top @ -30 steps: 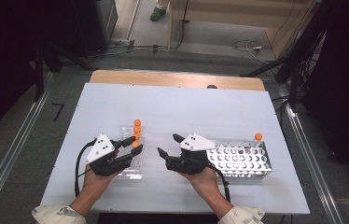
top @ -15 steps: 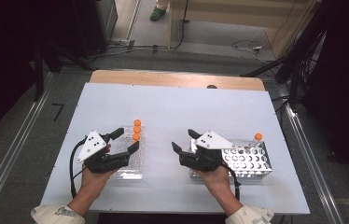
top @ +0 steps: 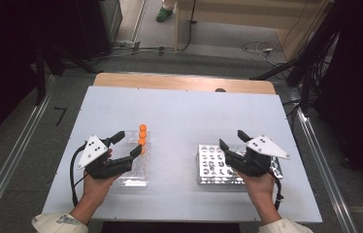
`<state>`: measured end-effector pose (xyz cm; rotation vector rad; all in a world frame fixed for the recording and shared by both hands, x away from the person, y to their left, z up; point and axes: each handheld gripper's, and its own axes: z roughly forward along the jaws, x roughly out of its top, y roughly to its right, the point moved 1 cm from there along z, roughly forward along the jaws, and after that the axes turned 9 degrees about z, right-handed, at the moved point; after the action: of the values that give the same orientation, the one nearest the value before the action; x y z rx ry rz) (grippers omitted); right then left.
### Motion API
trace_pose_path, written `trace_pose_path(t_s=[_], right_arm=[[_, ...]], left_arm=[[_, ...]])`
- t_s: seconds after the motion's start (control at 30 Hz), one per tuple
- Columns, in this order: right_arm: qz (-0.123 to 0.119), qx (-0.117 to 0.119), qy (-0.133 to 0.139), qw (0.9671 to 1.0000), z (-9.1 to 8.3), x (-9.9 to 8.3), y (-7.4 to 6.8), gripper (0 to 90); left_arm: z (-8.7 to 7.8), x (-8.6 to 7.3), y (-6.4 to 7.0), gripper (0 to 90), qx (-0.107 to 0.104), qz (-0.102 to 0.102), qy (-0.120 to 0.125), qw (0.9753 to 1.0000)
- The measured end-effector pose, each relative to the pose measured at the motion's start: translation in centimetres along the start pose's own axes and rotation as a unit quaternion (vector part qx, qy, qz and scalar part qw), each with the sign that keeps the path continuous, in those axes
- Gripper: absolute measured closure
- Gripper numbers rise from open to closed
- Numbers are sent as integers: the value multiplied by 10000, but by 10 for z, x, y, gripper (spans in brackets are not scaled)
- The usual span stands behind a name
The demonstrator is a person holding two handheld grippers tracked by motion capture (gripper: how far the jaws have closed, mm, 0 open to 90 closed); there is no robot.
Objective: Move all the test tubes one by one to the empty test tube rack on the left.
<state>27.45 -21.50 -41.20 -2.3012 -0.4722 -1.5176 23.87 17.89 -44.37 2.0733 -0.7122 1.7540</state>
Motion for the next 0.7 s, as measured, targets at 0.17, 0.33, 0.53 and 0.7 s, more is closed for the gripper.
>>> trace_pose_path(t_s=[0.17,0.33,0.53,0.7], right_arm=[[160,-476,81,9987,-17,-5,31,299],[286,-790,145,9964,-28,-12,52,302],[410,-968,172,9943,-33,-20,67,310],[495,-1037,212,9931,-32,-25,74,315]], left_arm=[[1,0,1,246,-12,28,-21,10000],[2,0,2,247,-26,34,-20,10000],[1,0,2,243,-3,57,-6,10000],[1,0,2,216,31,54,-15,10000]])
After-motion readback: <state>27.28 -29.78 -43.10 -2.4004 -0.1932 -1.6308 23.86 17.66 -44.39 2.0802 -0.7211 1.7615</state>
